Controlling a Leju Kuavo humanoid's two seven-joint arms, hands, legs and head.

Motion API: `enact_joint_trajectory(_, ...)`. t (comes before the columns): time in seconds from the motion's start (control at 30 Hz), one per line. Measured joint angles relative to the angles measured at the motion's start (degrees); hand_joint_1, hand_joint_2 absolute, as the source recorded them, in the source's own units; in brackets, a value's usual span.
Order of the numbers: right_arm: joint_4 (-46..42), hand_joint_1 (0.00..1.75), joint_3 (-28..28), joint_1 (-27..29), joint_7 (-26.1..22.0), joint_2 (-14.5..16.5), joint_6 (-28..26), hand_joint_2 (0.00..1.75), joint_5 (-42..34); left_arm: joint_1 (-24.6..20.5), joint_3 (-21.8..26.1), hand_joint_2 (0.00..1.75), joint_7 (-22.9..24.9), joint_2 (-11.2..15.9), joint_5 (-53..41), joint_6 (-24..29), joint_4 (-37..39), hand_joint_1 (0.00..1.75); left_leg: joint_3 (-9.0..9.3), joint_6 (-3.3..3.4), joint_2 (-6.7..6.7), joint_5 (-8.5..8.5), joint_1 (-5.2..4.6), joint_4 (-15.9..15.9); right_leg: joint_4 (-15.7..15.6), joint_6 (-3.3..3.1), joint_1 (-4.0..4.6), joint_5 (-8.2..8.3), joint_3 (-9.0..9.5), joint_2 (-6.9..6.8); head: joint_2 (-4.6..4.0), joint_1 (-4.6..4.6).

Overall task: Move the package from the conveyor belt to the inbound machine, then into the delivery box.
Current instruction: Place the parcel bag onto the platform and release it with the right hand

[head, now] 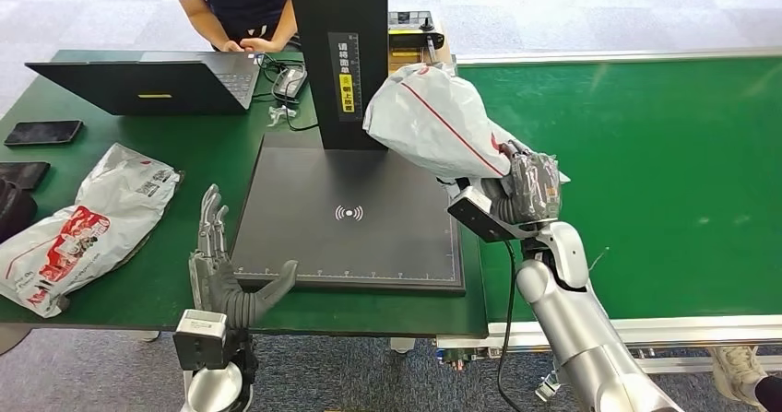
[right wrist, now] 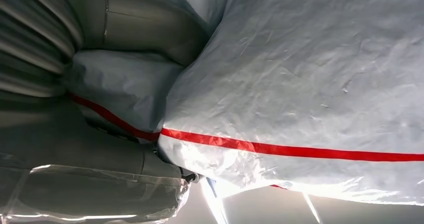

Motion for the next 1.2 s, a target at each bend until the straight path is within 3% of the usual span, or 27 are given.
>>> enact_joint_trajectory(0.43, 17.8, 1.75, 5.7, -11.5, -8.1, 2.9, 3.9, 1.75, -4.6, -0.4, -0.4, 1.75, -0.3, 0.7, 2.0, 2.6, 0.8, 0.00, -0.01, 0.00, -0.03, 0.02, 0.00, 0.0, 0.0, 0.00, 0.01, 0.00, -0.02, -0.02, 0.00, -0.01)
enact_joint_trajectory(1.13, 18.1, 1.70, 15.2, -9.8, -6.4, 5.9, 8.6, 1.75, -6.7, -0.4, 0.3, 1.75, 3.2, 0.3, -4.4, -4.1, -3.0, 0.00, -0.01, 0.00, -0.02, 0.02, 0.01, 0.0, 0.0, 0.00, 0.01, 0.00, -0.04, -0.01, 0.00, -0.01)
enact_joint_trajectory(1.17, 18.1, 1.63, 15.4, -9.7, -6.2, 6.1, 8.7, 1.75, -6.7, -0.4, 0.4, 1.75, 3.3, 0.3, -4.5, -4.3, -3.2, 0.00, -0.01, 0.00, -0.02, 0.02, 0.01, 0.0, 0.0, 0.00, 0.01, 0.00, -0.04, -0.01, 0.00, -0.01)
enact_joint_trajectory(1.2, 18.1, 1.23, 15.5, -9.6, -6.1, 6.2, 8.8, 1.75, -6.7, -0.4, 0.4, 1.75, 3.4, 0.3, -4.6, -4.5, -3.3, 0.00, -0.02, 0.00, -0.02, 0.02, 0.01, 0.0, 0.0, 0.00, 0.01, 0.00, -0.04, -0.01, 0.00, -0.01)
